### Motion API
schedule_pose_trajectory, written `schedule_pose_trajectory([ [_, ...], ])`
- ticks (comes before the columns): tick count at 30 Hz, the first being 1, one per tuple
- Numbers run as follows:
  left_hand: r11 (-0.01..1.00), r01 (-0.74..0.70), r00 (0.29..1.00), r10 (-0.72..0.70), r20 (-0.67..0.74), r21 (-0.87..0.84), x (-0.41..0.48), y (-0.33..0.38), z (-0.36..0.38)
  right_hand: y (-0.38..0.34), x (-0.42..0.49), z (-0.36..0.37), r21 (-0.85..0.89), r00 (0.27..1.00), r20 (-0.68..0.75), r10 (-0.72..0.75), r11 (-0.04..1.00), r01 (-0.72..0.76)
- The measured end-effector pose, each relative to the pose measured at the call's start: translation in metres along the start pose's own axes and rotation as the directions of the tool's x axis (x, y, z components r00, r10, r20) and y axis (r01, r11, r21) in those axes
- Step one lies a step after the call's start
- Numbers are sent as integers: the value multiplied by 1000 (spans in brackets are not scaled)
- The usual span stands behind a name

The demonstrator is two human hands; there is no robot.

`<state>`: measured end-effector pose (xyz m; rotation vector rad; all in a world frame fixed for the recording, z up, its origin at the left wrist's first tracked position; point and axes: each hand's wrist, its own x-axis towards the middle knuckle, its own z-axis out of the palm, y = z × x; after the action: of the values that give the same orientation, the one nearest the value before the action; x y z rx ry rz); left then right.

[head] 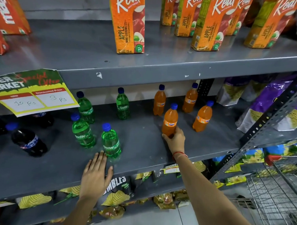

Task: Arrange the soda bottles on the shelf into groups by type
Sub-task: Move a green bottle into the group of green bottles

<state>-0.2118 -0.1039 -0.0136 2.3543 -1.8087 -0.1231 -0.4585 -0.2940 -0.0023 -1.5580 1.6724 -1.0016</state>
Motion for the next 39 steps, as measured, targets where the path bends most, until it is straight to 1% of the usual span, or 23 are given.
schedule_pose_trajectory([
  [3, 1000, 3, 1000, -3, 11, 4, 0, 1, -1, -2, -26, 6, 134, 986, -129, 103, 987, -86],
  [4, 1000, 5, 1000, -5, 13, 3, 0, 1, -1, -4, -39, 12, 202, 980, -168, 111, 976, -76],
  [5, 1000, 6, 1000, -6, 15, 1, 0, 1, -2, -8, -54, 20, 273, 979, -172, 109, 960, -59],
  [6, 1000, 6, 1000, -6, 18, 1, 0, 1, -2, -12, -67, 28, 341, 987, -131, 94, 939, -44],
  [7, 1000, 7, 1000, -7, 17, 1, 0, 2, -3, -19, -79, 37, 398, 997, -45, 66, 916, -43],
  [8, 1000, 7, 1000, -7, 13, 0, -1, 2, -4, -26, -87, 48, 432, 997, 69, 20, 900, -48],
  [9, 1000, 3, 1000, -3, 7, -3, -1, 2, -4, -33, -93, 59, 433, 982, 186, -41, 900, -44],
  [11, 1000, -5, 1000, 5, -12, -11, -1, 2, -3, -49, -98, 78, 364, 916, 361, -174, 931, 33],
  [12, 1000, -6, 1000, 6, -21, -17, -1, 1, -2, -58, -98, 86, 325, 883, 412, -223, 942, 86],
  [14, 1000, -5, 1000, 4, -26, -26, -2, 0, -1, -73, -97, 95, 269, 832, 465, -303, 944, 193],
  [16, 1000, -5, 999, 4, -32, -23, -2, 0, -2, -79, -94, 100, 217, 806, 468, -363, 931, 293],
  [18, 1000, -11, 999, 11, -39, -23, -2, -1, -1, -82, -88, 103, 181, 805, 456, -379, 925, 333],
  [20, 1000, -20, 999, 19, -44, -23, -2, -2, 0, -83, -79, 101, 156, 824, 434, -365, 931, 331],
  [23, 1000, -27, 999, 26, -46, -17, -1, -3, 1, -86, -56, 95, 135, 875, 359, -325, 946, 295],
  [25, 1000, -28, 999, 27, -45, -13, -1, -4, 1, -86, -40, 89, 111, 893, 344, -290, 957, 268],
  [29, 999, -32, 997, 31, -66, -11, 0, -5, 2, -83, -20, 84, 90, 885, 359, -296, 955, 283],
  [33, 999, -33, 997, 32, -77, -10, 0, -5, 3, -73, -22, 87, 103, 878, 364, -311, 950, 293],
  [35, 999, -34, 996, 33, -82, -13, 0, -5, 4, -64, -27, 92, 85, 887, 360, -290, 957, 278],
  [39, 999, -42, 995, 40, -90, -22, 0, -5, 5, -51, -35, 102, 86, 922, 297, -248, 969, 233],
])
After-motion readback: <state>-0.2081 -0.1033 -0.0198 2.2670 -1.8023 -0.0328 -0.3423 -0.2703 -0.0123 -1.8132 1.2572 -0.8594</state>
